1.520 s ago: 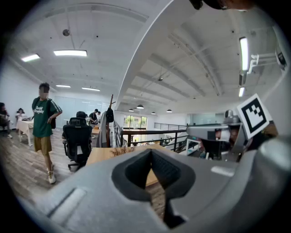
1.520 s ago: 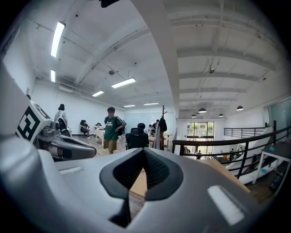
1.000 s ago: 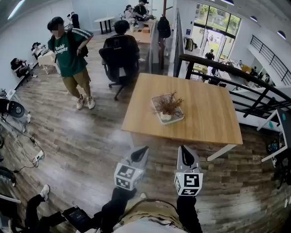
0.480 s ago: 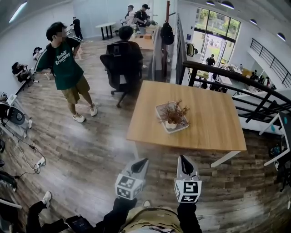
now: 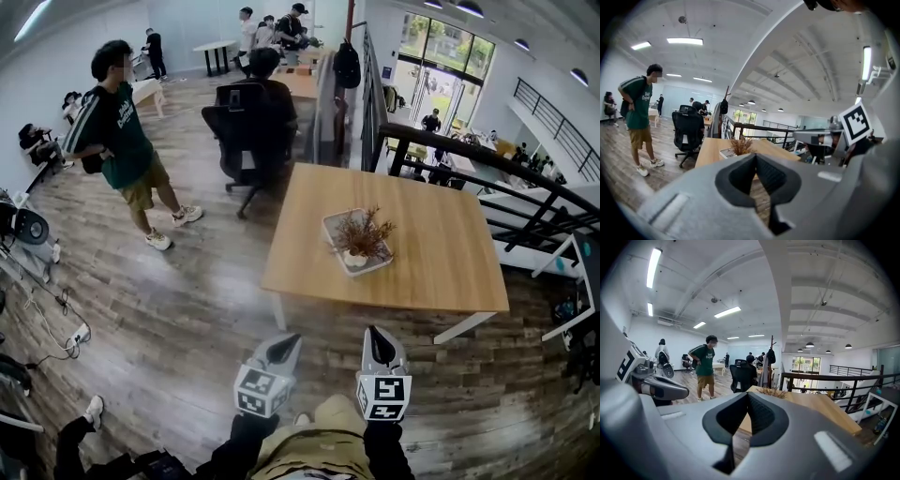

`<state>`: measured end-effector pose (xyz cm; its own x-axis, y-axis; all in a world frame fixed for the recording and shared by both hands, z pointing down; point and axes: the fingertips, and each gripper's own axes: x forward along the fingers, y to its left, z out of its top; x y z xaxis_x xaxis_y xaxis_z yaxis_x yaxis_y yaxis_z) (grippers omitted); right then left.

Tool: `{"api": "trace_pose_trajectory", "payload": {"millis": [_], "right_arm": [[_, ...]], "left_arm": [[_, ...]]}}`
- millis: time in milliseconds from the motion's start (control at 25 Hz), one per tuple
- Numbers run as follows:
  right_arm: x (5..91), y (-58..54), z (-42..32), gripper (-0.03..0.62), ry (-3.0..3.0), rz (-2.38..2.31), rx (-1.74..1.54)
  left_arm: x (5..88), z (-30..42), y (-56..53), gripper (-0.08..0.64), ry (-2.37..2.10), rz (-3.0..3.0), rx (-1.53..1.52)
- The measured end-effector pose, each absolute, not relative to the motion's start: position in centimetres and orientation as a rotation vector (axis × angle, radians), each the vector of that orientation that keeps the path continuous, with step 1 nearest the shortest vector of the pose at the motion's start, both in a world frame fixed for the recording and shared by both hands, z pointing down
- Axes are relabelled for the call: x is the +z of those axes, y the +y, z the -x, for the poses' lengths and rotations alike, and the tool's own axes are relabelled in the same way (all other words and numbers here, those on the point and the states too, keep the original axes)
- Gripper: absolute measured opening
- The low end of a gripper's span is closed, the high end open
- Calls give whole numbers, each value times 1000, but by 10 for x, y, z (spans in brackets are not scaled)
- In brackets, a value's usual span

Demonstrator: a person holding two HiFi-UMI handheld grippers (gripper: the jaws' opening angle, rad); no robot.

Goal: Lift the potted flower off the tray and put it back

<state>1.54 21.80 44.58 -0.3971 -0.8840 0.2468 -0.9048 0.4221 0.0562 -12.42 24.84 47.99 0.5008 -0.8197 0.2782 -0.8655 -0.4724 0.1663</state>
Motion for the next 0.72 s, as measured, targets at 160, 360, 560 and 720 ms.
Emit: {"api": "trace_pose_trajectory", "payload": {"millis": [160, 360, 560, 720], "right_arm": [[454, 199, -14, 5, -2433, -1551, 140], [459, 158, -4, 5, -2457, -1515, 135], [455, 98, -5, 5, -2496, -1502, 134], [449, 49, -16, 5, -2521, -1518, 123]], "left_arm": [[490, 131, 238, 2, -1433, -2432, 240], [491, 145, 206, 2, -1489, -2398, 245], [490, 147, 154, 0, -1534, -2380, 264], [481, 138, 99, 1, -1556, -2404, 267]]}}
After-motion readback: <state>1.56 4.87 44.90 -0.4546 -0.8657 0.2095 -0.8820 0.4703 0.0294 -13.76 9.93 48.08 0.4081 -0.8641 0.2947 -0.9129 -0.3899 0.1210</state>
